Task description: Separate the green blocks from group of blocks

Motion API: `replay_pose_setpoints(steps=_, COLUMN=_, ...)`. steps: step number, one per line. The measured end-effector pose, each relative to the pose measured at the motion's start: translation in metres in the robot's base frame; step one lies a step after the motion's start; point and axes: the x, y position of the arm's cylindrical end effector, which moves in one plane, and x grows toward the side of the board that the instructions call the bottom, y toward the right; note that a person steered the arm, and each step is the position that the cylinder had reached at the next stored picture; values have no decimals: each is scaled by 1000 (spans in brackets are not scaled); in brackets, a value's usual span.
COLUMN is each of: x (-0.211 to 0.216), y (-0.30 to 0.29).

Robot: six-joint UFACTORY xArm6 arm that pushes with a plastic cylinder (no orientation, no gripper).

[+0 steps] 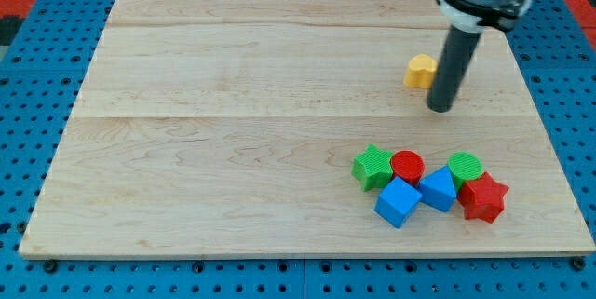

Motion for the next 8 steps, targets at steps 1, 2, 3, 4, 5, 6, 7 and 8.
replay_pose_setpoints(steps=1, x=14, y=94)
replay_pose_setpoints(steps=2, x=73, y=104)
replay_pose_setpoints(steps=3, x=113, y=122)
replay_pose_setpoints(steps=4, x=145, y=92)
replay_pose_setpoints(steps=5, x=159, y=36)
replay_pose_setpoints(steps=6, x=158, y=-19)
replay_pose_setpoints(steps=7, x=132, y=-9)
replay_pose_setpoints(steps=8, x=129, y=-9)
